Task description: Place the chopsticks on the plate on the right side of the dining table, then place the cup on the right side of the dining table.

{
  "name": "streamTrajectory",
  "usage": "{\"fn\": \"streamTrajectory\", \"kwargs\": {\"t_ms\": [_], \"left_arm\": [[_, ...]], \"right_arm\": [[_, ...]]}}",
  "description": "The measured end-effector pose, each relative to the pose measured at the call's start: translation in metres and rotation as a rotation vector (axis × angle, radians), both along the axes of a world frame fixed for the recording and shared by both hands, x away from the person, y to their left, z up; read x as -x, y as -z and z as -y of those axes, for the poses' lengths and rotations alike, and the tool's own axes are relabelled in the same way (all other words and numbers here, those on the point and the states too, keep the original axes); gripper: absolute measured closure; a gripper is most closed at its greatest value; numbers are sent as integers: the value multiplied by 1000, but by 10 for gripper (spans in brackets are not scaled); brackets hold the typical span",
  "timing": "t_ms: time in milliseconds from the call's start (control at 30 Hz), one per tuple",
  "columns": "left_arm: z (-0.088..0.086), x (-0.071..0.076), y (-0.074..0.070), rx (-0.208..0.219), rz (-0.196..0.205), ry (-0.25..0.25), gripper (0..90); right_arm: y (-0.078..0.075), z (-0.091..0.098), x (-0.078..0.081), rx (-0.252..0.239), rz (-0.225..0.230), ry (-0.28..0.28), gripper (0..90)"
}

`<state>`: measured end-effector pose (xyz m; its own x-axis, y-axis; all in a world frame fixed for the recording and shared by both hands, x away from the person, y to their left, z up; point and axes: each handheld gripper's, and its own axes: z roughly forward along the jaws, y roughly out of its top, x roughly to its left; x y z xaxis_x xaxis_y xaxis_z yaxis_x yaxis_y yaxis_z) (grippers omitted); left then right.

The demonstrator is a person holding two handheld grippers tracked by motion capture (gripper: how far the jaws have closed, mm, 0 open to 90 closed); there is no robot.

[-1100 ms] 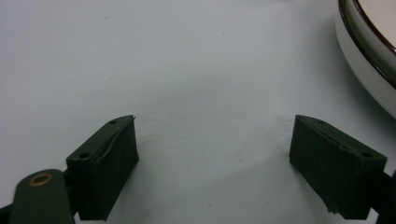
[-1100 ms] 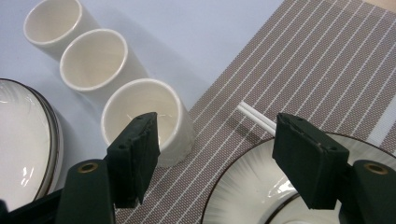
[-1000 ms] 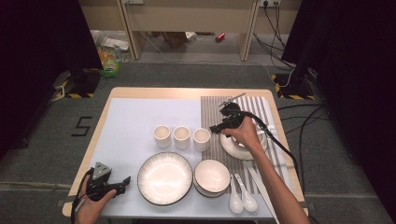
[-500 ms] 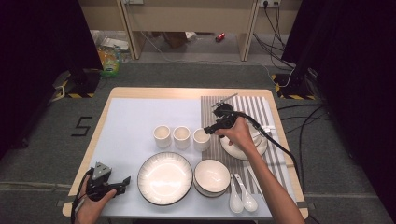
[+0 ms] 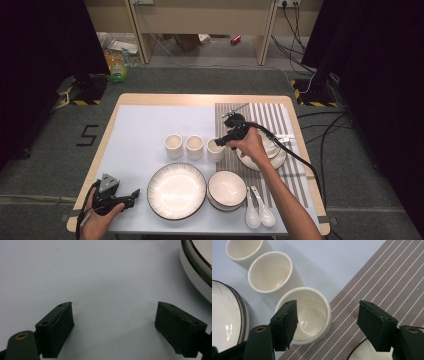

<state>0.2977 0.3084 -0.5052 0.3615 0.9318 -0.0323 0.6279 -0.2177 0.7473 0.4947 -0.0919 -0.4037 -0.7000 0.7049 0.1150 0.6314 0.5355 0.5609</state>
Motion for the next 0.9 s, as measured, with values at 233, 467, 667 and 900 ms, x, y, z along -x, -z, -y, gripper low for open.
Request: {"fn": "streamTrajectory", "kwargs": {"t_ms": [233, 467, 667, 900], "left_arm": [[0, 0, 0, -1, 0, 1, 144], [0, 0, 0, 1, 3, -1, 144], [0, 0, 0, 0, 0, 0, 144], [0, 0, 0, -1, 1, 0, 143]], "right_arm": [[3, -3, -1, 1, -8, 1, 329], [7, -6, -3, 12, -18, -8, 336], [10, -8, -3, 15, -19, -18, 345], [12, -8, 2, 35, -5, -34, 391]]}}
